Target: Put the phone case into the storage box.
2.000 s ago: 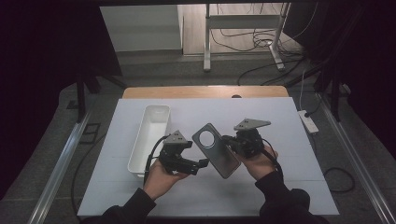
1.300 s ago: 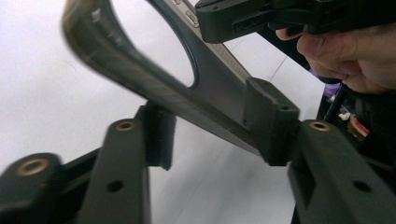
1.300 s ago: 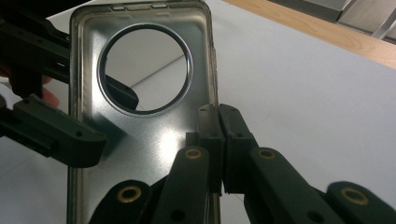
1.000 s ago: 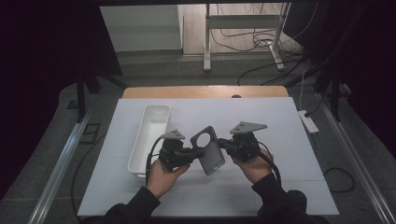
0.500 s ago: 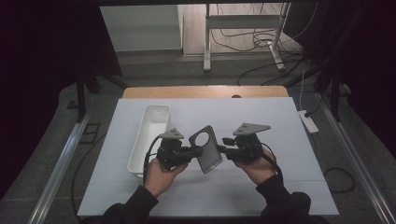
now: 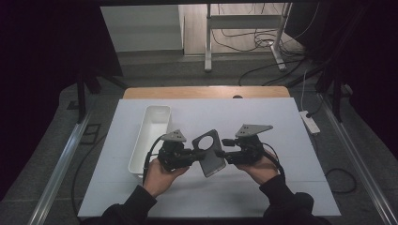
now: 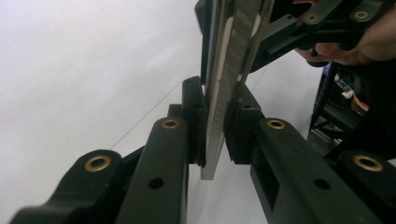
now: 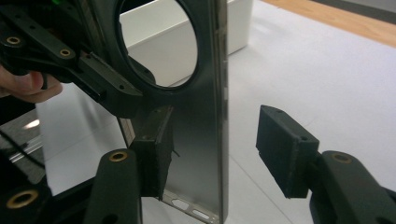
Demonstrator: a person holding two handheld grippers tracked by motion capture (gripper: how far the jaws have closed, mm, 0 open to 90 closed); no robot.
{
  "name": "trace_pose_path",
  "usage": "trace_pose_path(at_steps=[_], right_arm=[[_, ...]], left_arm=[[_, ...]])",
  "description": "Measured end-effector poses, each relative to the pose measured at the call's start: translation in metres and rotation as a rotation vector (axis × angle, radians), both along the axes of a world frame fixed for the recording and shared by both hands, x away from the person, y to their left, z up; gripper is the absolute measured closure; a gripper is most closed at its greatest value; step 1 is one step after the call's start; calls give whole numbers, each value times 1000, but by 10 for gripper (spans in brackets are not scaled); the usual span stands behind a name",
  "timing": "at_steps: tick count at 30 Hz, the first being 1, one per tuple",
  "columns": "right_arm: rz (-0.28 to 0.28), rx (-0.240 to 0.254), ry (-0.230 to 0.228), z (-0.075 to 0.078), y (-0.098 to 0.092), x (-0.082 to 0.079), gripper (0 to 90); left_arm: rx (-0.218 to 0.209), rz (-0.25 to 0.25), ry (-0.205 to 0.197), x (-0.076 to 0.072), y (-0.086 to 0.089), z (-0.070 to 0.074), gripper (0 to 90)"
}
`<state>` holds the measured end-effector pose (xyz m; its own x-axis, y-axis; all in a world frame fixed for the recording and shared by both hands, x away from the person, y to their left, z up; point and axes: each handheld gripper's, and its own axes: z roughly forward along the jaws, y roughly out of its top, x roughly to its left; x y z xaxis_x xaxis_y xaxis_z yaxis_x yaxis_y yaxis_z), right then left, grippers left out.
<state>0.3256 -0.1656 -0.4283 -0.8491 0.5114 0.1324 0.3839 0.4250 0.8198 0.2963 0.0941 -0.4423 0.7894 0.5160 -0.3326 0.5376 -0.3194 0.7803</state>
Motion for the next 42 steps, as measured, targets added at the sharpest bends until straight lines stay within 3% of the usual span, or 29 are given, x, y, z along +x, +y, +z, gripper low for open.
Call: trace_pose_path(at_steps=[9,17,19,21,24,26,30,34,35,42], right_arm=[[77,15,20,-2,2,0,589],[118,-5,27,1,-1,-4,780],[135,-1,20,4,0,-7,812],[118,-17,3,6,2,-10,814],[67,-50,-35,8,5,-13,815],[29,-53,-44,7,4,-13,815],[-42,-47,-45,8,0,-12,815],[-84,-41,-46,8,-1,-13,814],[-97,-32,-47,8,-1,-14,814],[-116,-32,-55,7,6,-18,814]], left_arm=[[-21,-57,-15,-1,-2,1,797],[-12,-20,-1,4,4,-2,788],[-19,-6,-12,5,4,-2,719],[-9,19,-28,3,3,-1,678],[-11,43,-52,2,4,2,468],[3,79,-76,1,7,6,379],[21,131,-89,2,12,8,292],[46,161,-93,2,13,7,312],[48,160,-85,3,13,5,371],[60,173,-79,3,11,2,552]])
